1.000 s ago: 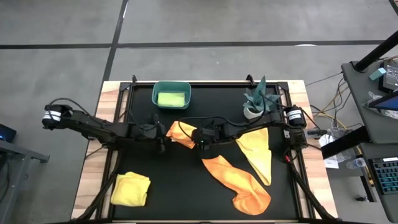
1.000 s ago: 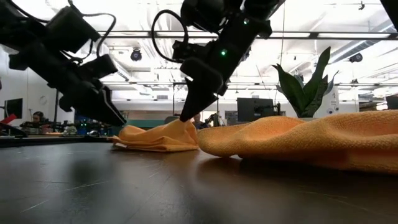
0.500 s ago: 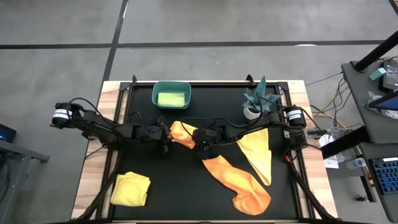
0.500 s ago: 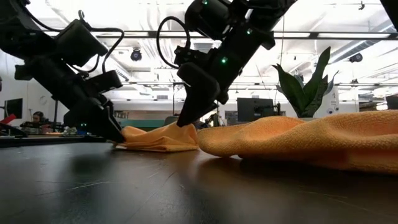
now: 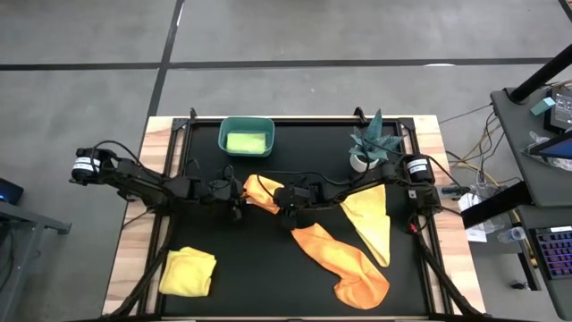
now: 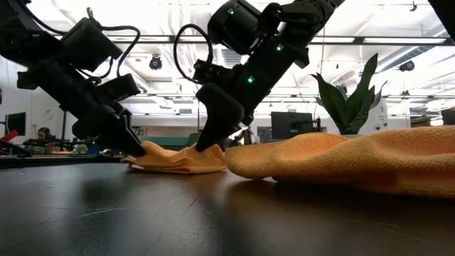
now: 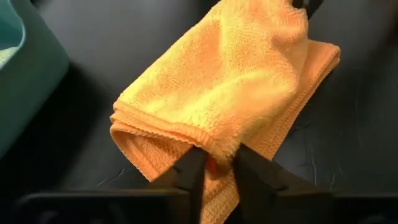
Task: Fold microfiber towels
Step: Fold the top orange microfiber cloth
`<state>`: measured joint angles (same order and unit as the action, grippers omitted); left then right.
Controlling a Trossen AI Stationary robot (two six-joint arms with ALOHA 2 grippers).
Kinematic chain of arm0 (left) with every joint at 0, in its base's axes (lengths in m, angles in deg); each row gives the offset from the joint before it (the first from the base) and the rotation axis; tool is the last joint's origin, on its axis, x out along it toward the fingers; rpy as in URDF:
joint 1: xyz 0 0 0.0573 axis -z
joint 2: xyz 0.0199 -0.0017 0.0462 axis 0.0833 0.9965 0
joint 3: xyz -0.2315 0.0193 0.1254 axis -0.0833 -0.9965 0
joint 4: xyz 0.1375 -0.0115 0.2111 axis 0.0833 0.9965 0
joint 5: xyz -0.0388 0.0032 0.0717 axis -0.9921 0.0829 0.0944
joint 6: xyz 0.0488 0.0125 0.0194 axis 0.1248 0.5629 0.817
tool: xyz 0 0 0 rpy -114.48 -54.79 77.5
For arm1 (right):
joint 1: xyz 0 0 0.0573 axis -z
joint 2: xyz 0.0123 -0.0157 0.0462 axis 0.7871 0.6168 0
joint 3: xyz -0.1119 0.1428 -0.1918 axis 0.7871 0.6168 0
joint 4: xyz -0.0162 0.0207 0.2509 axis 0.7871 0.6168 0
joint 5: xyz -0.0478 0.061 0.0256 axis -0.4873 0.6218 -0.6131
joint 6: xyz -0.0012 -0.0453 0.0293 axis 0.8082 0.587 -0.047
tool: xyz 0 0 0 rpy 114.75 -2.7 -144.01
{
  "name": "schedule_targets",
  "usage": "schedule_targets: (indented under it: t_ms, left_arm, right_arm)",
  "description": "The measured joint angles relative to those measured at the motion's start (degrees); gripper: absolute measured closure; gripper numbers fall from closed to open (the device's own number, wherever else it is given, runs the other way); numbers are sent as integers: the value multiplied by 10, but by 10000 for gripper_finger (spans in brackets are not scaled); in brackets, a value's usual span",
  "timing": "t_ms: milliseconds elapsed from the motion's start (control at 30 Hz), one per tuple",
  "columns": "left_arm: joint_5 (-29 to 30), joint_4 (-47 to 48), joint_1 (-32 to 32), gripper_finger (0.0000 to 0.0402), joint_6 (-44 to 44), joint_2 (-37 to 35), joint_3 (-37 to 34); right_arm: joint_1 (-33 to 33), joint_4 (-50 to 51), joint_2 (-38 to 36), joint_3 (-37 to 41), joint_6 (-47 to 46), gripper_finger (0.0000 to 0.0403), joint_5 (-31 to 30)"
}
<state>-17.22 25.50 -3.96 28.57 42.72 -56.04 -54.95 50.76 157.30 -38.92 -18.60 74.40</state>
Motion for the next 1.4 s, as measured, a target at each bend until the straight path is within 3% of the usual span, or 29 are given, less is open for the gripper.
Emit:
schedule_targets:
  t_ms: [100, 300, 633, 833, 1200, 1400]
  left_arm:
    - [0, 3, 0, 393, 6, -3, 0]
    - [12, 29, 0, 392, 32, -29, 0]
    - [108, 55, -1, 392, 13, -45, -9]
    - [112, 69, -1, 388, -3, -45, -9]
    - [97, 184, -1, 313, -16, -102, 10]
    - [92, 261, -1, 281, -19, -155, 16]
  right_arm:
    - [-1, 0, -1, 0, 2, 392, 0]
    - [-8, 0, -12, 0, 15, 394, 6]
    - [-15, -74, -9, 0, 36, 394, 67]
    - [-15, -71, -13, 0, 47, 394, 66]
    - [-14, -57, -21, 0, 55, 391, 61]
    - [-9, -62, -21, -2, 56, 352, 60]
